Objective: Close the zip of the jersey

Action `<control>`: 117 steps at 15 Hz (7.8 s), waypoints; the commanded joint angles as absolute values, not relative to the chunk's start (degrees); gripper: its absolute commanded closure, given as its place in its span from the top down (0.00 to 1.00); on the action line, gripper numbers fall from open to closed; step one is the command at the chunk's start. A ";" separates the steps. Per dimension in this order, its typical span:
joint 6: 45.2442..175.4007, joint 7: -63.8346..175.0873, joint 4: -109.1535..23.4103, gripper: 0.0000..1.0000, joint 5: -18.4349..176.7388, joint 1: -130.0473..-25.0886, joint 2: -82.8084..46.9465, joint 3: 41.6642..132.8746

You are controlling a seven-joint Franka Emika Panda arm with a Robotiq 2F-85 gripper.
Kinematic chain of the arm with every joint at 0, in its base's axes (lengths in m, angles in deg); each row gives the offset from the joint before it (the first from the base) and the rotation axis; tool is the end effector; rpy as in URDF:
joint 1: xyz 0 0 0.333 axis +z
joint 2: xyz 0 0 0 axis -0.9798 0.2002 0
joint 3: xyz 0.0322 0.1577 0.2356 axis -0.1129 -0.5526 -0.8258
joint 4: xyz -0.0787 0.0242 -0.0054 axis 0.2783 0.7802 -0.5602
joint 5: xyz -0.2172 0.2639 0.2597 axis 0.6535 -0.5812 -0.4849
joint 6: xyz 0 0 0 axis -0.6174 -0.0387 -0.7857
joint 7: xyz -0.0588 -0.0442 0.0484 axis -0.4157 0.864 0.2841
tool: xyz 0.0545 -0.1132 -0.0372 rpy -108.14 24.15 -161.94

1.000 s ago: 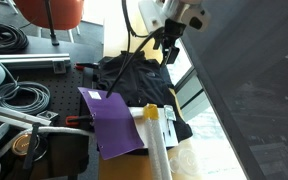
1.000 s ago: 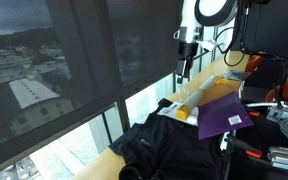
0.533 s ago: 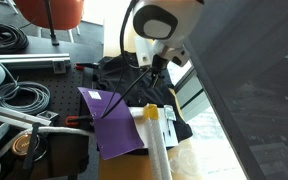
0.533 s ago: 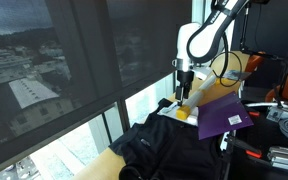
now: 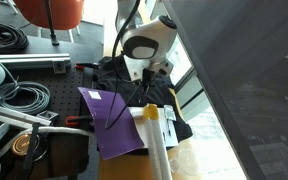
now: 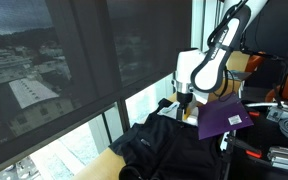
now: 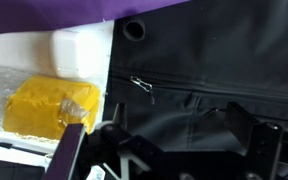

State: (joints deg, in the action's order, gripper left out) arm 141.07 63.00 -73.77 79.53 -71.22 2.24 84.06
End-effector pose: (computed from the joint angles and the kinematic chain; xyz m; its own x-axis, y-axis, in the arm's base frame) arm 0.5542 0.0651 0.0233 0.9716 0.2184 0.0914 0.2163 -0.9758 0.0319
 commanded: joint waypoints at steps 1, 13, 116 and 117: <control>145.61 60.88 -72.96 1.00 83.41 -67.40 4.34 86.98; 145.09 60.04 -67.25 1.00 82.09 -67.91 9.51 87.90; 93.90 83.96 -29.69 0.02 77.28 -65.18 25.74 64.13; 92.88 83.84 -28.42 0.02 77.21 -64.61 26.30 64.10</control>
